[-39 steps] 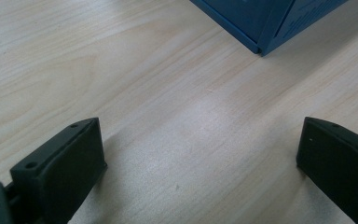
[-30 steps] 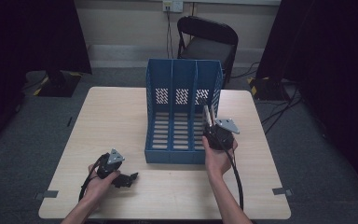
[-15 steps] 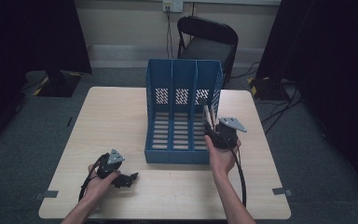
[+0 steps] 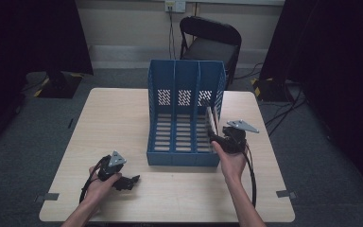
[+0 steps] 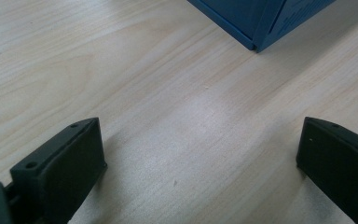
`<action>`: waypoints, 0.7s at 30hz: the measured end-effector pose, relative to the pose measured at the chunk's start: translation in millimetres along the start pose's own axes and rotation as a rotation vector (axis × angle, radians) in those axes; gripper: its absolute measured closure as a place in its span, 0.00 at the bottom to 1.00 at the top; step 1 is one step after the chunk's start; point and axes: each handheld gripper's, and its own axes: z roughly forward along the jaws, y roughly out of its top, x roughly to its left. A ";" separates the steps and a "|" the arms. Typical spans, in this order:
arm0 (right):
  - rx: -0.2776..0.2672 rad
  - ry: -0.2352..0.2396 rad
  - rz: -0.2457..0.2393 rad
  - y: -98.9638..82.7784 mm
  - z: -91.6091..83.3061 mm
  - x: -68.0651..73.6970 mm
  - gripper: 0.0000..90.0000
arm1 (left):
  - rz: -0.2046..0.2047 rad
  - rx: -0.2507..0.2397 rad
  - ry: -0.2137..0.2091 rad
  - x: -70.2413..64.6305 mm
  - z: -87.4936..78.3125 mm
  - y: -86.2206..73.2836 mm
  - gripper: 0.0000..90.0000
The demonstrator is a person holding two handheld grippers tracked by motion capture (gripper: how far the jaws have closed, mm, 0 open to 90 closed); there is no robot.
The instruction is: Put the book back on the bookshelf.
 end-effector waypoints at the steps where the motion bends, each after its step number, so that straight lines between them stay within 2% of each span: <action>1: -0.003 0.004 -0.012 -0.2 -1.6 -1.4 0.39 | 0.000 0.000 0.001 0.0 0.0 0.0 0.00; 2: 0.002 0.021 -0.014 -0.3 -3.5 -3.5 0.38 | 0.000 0.000 0.001 0.0 0.0 -0.1 0.00; 6: 0.009 0.032 -0.028 -2.3 -10.9 -8.7 0.36 | 0.000 0.000 0.000 0.0 0.0 0.0 0.00; 11: 0.021 0.067 -0.038 -7.4 -20.2 -15.1 0.33 | 0.000 0.000 0.000 0.0 0.0 -0.1 0.00; 21: 0.006 0.082 -0.051 -14.6 -43.0 -18.1 0.29 | -0.001 -0.001 0.000 -0.1 0.0 -0.1 0.00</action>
